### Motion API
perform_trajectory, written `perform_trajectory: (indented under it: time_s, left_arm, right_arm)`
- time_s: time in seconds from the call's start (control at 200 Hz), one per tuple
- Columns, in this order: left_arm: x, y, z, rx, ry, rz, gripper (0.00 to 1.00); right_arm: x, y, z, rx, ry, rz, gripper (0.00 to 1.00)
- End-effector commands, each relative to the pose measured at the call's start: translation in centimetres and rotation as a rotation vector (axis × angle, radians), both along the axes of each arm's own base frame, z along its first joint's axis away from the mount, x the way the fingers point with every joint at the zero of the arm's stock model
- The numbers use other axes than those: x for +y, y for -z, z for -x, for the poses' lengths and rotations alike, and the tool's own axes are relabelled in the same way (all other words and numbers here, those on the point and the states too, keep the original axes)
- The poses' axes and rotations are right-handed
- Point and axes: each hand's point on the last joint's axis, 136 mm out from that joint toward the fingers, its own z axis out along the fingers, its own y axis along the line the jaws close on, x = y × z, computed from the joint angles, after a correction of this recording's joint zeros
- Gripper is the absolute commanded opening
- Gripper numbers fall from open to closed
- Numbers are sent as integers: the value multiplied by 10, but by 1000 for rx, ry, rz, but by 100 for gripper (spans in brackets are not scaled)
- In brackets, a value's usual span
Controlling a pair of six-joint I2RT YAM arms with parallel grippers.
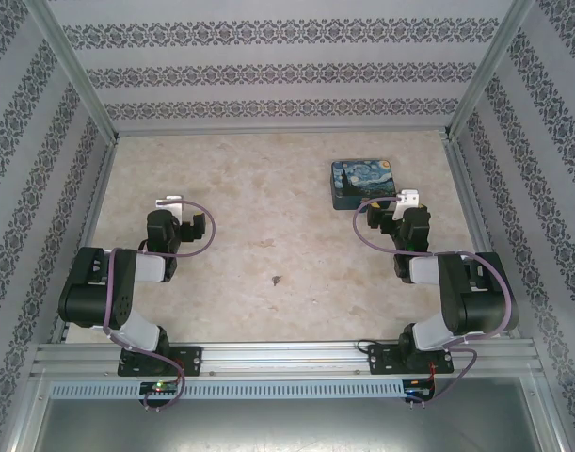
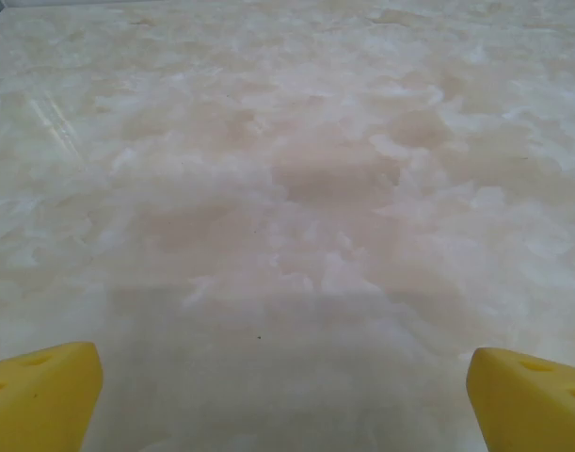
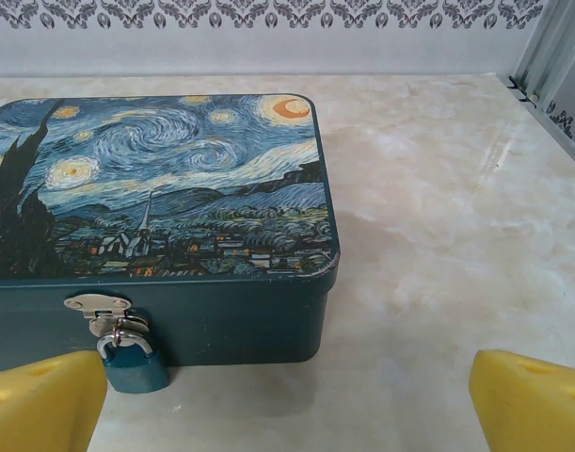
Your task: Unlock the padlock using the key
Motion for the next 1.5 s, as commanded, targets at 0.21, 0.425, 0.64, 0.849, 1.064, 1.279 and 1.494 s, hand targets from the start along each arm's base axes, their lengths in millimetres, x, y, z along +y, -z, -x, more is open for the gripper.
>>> perform_trajectory:
  time_s: [0.21, 0.425, 0.64, 0.849, 1.064, 1.279, 1.494]
  left_arm:
    - [0, -12, -7, -53, 6, 12, 100]
    - [-1, -13, -7, -54, 6, 12, 100]
    - [-1, -13, -7, -52, 7, 16, 100]
    - [10, -28, -10, -13, -62, 9, 100]
    - [19, -56, -13, 49, -131, 22, 100]
    - [2, -88, -19, 137, -145, 216, 100]
    - [-35, -107, -26, 220, -92, 399, 100]
  right_arm:
    - [3, -8, -5, -25, -15, -2, 98]
    - [4, -7, -5, -25, -16, -2, 98]
    - [3, -8, -5, -25, -18, -8, 98]
    - [-11, -37, 0, 7, 75, -19, 98]
    - [-38, -63, 12, -7, 284, -342, 98]
    - [-39, -64, -29, 120, 203, -663, 98]
    - [-43, -45, -91, 286, 131, -959, 84]
